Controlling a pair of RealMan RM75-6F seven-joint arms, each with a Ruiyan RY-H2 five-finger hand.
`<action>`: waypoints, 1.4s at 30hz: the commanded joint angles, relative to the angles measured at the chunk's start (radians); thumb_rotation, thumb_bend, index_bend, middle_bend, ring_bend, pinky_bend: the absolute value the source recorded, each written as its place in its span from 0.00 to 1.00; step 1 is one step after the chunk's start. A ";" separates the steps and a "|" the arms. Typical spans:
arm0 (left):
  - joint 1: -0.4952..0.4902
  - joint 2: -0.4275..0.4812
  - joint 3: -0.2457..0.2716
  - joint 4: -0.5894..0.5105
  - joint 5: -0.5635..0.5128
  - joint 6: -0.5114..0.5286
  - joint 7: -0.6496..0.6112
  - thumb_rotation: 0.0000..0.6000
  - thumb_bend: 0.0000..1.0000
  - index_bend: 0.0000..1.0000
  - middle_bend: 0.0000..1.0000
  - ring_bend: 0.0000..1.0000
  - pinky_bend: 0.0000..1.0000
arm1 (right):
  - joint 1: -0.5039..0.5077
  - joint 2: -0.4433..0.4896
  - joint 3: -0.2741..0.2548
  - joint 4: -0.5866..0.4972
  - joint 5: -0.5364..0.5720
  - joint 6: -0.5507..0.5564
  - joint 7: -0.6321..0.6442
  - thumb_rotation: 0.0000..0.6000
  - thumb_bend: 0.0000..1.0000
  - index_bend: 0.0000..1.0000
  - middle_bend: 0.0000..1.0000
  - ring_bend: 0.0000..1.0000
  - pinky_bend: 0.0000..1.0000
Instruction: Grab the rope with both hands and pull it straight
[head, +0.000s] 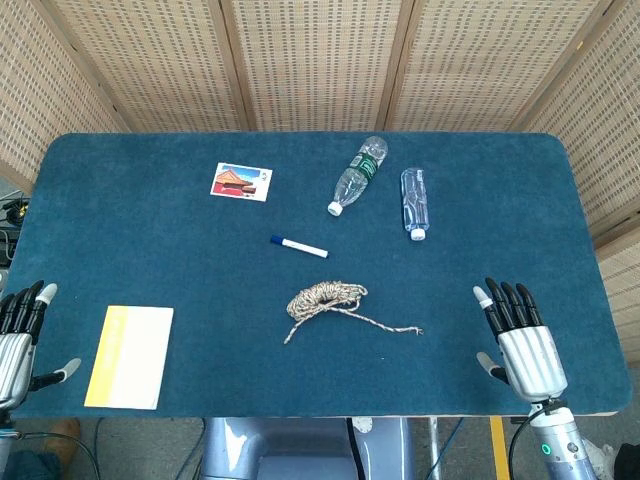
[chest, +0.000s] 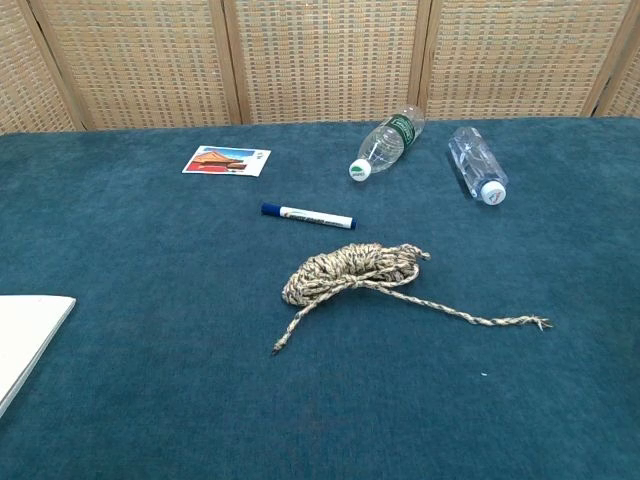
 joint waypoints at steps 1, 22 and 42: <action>0.005 0.000 -0.005 0.000 0.007 -0.003 0.000 1.00 0.00 0.00 0.00 0.00 0.00 | -0.002 -0.002 0.003 0.004 -0.004 -0.007 0.003 1.00 0.00 0.00 0.00 0.00 0.00; 0.030 -0.037 -0.045 0.000 0.046 -0.031 0.075 1.00 0.00 0.00 0.00 0.00 0.00 | 0.221 -0.105 0.120 0.023 0.200 -0.452 0.032 1.00 0.20 0.38 0.00 0.00 0.00; 0.039 -0.043 -0.068 0.001 0.047 -0.064 0.087 1.00 0.00 0.00 0.00 0.00 0.00 | 0.298 -0.244 0.143 0.115 0.440 -0.555 -0.179 1.00 0.33 0.42 0.00 0.00 0.00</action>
